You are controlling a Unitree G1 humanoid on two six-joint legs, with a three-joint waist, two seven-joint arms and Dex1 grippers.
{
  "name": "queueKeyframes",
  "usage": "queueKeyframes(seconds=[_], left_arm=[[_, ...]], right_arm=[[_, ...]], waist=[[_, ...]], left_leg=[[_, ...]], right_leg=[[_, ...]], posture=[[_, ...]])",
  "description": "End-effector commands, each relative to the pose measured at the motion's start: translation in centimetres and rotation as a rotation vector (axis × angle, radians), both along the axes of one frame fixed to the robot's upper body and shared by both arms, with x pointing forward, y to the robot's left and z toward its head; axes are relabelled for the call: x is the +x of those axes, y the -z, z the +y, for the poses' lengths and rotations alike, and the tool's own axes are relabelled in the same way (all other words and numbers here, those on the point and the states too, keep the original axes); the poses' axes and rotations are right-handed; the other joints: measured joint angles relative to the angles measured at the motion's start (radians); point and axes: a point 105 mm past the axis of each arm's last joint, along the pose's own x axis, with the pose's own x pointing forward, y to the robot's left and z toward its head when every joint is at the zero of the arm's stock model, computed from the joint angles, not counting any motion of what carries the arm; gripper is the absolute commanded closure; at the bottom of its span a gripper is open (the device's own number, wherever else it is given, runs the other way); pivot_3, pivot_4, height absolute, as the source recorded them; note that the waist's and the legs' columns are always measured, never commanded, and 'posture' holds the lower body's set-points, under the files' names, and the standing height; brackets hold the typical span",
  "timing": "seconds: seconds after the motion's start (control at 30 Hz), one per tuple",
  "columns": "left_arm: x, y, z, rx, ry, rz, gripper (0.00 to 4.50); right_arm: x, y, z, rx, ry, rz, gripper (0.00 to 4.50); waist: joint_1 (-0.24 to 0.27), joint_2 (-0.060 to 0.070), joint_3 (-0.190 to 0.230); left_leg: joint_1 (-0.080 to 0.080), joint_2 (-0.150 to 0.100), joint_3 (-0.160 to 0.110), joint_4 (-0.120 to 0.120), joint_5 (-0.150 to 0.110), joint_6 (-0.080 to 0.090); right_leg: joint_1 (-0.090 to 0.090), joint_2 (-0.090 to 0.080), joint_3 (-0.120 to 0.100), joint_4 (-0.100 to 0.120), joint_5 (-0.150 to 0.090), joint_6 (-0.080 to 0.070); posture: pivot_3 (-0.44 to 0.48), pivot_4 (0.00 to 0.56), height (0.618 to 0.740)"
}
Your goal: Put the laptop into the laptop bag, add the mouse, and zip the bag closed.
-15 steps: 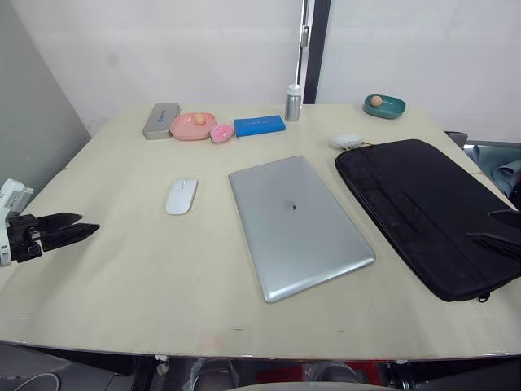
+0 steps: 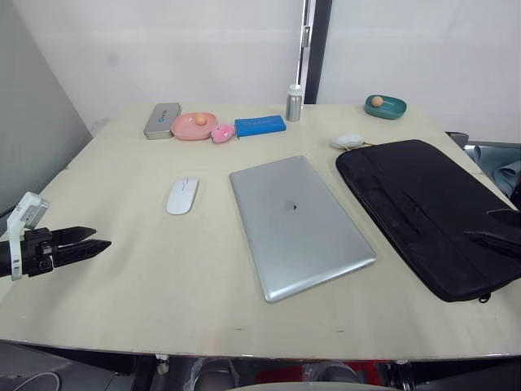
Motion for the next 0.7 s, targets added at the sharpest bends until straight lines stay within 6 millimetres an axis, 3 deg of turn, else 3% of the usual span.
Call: queueKeyframes(seconds=[0.03, 0.33, 0.4, 0.53, 0.63, 0.7], left_arm=[[0.4, -1.2, -1.0, -0.024, 0.037, -0.050, 0.00], [1.8, -3.5, -3.9, -0.154, 0.085, -0.133, 0.00], [2.0, -3.7, -5.5, -0.208, 0.112, -0.121, 0.00], [1.2, -2.0, -10.1, -0.274, 0.230, -0.017, 0.00], [0.7, -1.8, -12.0, -0.347, 0.267, 0.045, 0.00], [0.5, -1.4, -13.1, -0.421, 0.273, 0.136, 0.00]], right_arm=[[0.4, -0.9, 0.2, -0.011, -0.009, -0.045, 0.01], [0.6, -1.3, 1.5, 0.023, -0.047, -0.076, 0.01], [0.8, -2.0, 2.5, 0.047, -0.077, -0.105, 0.01], [1.9, -3.2, 5.1, 0.118, -0.127, -0.137, 0.01], [2.6, -3.7, 6.3, 0.137, -0.144, -0.153, 0.84], [3.2, -3.8, 8.2, 0.132, -0.200, -0.162, 1.55]], waist=[[-0.001, 0.000, 0.000], [-0.001, 0.000, 0.000], [-0.001, 0.000, 0.000], [-0.005, 0.001, 0.000], [-0.005, 0.001, 0.000], [-0.004, 0.001, 0.000]], left_leg=[[0.000, 0.000, 0.000, 0.000, 0.000, 0.000], [0.000, 0.000, 0.000, 0.000, 0.000, 0.001], [0.000, 0.000, 0.000, 0.000, 0.000, 0.001], [0.000, 0.000, 0.000, 0.001, 0.000, 0.001], [0.000, 0.000, 0.000, 0.001, 0.001, 0.001], [0.000, 0.000, 0.000, 0.001, 0.001, 0.001]], right_leg=[[0.000, 0.000, 0.000, 0.000, 0.000, 0.000], [0.000, 0.000, 0.000, 0.000, 0.000, 0.000], [0.000, 0.000, 0.000, 0.000, 0.000, 0.000], [0.000, 0.000, 0.001, 0.001, 0.000, 0.000], [0.000, 0.001, 0.001, 0.002, 0.000, 0.000], [0.000, 0.001, 0.000, 0.002, 0.000, 0.000]], posture=[[0.000, 0.150, 0.740], [0.000, 0.150, 0.740], [0.000, 0.150, 0.740], [0.000, 0.150, 0.740], [0.000, 0.150, 0.740], [0.000, 0.150, 0.740]])
